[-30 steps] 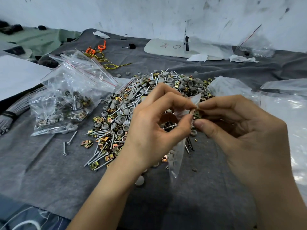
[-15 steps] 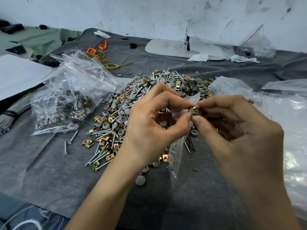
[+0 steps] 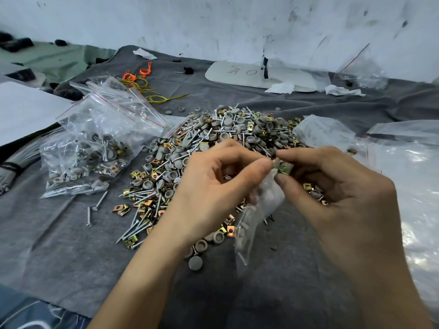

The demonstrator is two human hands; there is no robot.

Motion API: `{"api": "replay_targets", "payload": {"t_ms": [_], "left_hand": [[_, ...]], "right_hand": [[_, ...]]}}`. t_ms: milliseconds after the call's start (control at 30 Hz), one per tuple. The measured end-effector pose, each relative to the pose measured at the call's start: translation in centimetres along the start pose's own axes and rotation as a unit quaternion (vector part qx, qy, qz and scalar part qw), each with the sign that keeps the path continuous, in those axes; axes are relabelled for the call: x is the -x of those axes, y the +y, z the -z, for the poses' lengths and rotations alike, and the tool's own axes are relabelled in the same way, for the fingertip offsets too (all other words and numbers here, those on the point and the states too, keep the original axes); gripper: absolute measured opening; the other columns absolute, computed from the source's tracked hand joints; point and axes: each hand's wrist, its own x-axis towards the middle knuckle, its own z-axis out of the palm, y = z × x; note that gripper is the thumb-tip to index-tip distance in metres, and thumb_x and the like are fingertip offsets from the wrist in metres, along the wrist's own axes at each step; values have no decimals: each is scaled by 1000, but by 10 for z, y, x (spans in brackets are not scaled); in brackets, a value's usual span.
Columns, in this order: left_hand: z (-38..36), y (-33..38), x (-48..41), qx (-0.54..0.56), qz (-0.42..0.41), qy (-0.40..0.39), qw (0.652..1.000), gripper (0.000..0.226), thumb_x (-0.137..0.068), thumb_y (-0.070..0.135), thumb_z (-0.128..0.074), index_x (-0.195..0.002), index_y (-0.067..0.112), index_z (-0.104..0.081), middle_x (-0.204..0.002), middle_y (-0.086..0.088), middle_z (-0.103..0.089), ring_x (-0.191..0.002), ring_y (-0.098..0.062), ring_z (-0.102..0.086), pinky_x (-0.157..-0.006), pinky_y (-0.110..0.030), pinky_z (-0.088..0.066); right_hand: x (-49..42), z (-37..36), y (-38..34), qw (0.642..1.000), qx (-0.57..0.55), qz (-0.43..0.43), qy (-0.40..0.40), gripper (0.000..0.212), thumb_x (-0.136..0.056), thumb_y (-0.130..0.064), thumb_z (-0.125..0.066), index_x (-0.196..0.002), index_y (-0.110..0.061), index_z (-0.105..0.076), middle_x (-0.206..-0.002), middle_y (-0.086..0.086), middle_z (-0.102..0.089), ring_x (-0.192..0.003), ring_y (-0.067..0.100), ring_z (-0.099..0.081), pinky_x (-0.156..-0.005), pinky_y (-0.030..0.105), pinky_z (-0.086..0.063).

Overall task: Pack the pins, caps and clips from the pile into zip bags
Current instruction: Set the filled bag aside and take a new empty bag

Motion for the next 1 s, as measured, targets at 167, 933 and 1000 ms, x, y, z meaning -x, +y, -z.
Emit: {"api": "replay_targets", "payload": {"t_ms": [167,933,1000], "left_hand": [[3,-4,-2,-57,6,-55,997,19,-86,39,-63,-70,29,-60,-72,12,-54,-59,-3,-53,-56,-25,-42],[-13,-5,3,87,-7,-66,994,21,-91,24,-56,-72,17,-53,-79,1,-47,-72,-12,-48,-66,-23,-38],[-15,-5,3,90,6,-46,995,22,-92,20,-54,-71,16,-53,-75,7,-47,-67,-5,-45,-62,-16,-36]], "right_hand": [[1,-4,-2,999,-17,4,-50,25,-74,-18,-74,-98,-23,-68,-83,-11,-63,-75,12,-62,-66,25,-52],[3,-12,-4,976,-201,-55,-67,23,-68,-16,-72,-70,-17,-49,-64,3,-48,-55,2,-42,-51,13,-37],[3,-13,-3,978,-194,-55,-49,30,-68,-9,-76,-69,-19,-48,-63,0,-50,-54,1,-44,-51,12,-38]]}}
